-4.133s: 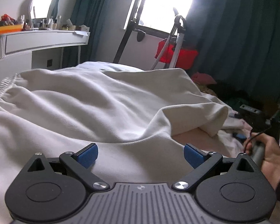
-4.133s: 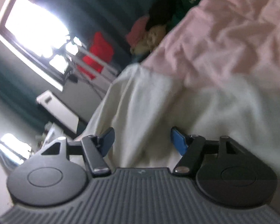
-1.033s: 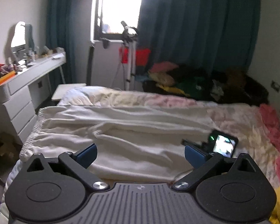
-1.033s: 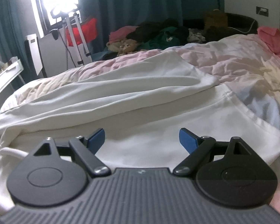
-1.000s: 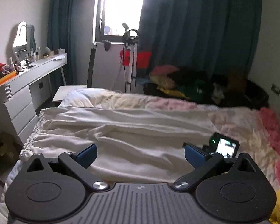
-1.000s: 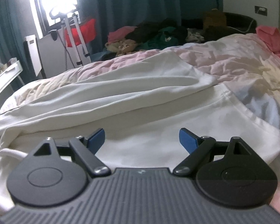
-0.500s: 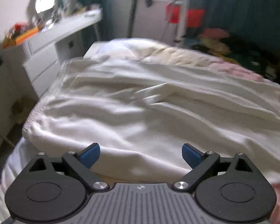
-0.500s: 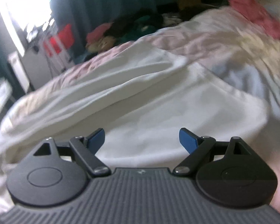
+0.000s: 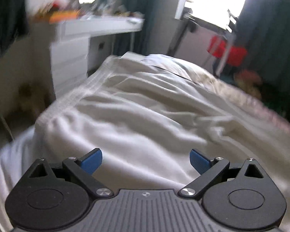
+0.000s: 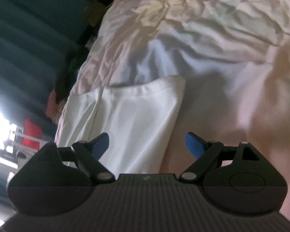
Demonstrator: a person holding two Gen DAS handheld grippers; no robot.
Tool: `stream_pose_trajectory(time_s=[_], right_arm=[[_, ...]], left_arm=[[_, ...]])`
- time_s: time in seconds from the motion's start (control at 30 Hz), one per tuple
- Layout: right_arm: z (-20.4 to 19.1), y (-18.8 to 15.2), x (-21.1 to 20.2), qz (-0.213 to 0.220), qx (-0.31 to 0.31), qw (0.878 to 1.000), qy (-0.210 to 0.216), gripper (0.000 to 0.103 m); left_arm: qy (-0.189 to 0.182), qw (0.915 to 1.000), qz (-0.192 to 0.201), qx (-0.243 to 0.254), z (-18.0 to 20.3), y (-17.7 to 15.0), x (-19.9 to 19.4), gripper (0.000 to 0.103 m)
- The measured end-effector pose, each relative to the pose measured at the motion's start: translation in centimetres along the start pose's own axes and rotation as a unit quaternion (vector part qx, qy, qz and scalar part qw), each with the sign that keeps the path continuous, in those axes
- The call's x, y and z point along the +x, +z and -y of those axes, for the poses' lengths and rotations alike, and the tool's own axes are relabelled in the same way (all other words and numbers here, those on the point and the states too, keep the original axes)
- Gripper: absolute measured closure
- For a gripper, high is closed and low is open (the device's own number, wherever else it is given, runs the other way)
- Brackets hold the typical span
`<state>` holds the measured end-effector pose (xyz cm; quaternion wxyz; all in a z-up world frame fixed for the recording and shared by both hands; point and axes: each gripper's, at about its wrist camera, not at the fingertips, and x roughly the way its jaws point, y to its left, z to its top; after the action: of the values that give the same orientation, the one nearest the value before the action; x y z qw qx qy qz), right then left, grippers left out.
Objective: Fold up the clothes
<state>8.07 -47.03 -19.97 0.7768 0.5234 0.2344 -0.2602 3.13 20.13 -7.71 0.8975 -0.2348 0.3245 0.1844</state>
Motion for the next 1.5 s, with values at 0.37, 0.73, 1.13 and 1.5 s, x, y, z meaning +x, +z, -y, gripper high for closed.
stream_pose_trajectory(time_s=[0.37,0.73,1.13,1.5], right_arm=[[0.4,0.9,2.5,0.022,0.026,0.999,-0.013,0.081],[-1.0,2.0,1.7,0.094,0.000,0.995,0.017,0.096],[2.9,1.3,3.9,0.004,0.104,0.994,0.015,0.049],[-5.0,3.8,-0.6,0.091,-0.048,0.993,0.054,0.098]], left_arm=[[0.002,0.9608,-0.024,-0.276,-13.2,2.8,0.2,0.008],[-0.054,0.9416,-0.105,-0.315,-14.1,2.7,6.7,0.041],[-0.046,0.9372,-0.090,-0.334,-15.3,2.9,6.5,0.093],[-0.079,0.9448,-0.019,-0.317,-13.6,6.5,2.0,0.097]])
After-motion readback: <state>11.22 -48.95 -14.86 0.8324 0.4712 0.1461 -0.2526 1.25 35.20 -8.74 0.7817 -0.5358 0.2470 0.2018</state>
